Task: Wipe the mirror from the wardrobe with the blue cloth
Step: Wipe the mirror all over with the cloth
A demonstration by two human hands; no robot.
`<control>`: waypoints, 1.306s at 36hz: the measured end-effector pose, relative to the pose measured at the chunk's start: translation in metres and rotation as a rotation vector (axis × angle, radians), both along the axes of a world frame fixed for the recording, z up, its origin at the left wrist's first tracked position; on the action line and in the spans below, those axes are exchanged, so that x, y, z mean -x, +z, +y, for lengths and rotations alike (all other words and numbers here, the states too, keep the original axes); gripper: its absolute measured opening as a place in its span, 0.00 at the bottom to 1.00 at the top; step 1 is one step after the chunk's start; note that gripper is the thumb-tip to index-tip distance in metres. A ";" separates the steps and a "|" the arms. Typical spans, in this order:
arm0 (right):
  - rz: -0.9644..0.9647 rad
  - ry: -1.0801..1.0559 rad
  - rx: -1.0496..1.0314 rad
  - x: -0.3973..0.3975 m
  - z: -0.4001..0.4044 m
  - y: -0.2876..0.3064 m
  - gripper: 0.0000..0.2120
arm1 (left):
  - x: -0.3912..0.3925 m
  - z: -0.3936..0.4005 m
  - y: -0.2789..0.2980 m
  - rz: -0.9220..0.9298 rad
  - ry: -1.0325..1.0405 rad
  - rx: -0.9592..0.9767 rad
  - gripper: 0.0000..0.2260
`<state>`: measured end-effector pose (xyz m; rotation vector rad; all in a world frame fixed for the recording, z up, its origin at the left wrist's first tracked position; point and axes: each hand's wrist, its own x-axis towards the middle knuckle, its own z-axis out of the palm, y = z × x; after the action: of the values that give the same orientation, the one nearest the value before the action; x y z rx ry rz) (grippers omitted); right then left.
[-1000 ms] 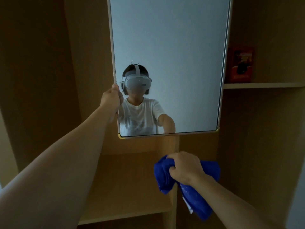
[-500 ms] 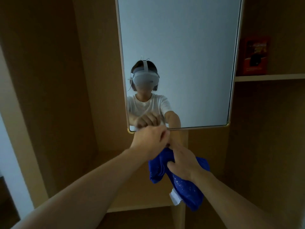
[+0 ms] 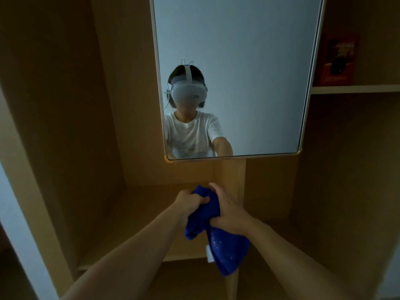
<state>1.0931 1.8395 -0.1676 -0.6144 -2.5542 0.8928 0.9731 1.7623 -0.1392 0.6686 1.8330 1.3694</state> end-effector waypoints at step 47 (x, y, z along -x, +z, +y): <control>0.223 -0.061 0.927 -0.008 0.009 0.004 0.15 | 0.000 0.004 -0.023 -0.400 0.135 -0.063 0.14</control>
<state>1.1009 1.8483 -0.1633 -0.7595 -1.8074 1.9952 0.9730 1.7667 -0.1623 0.2772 1.5401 1.5277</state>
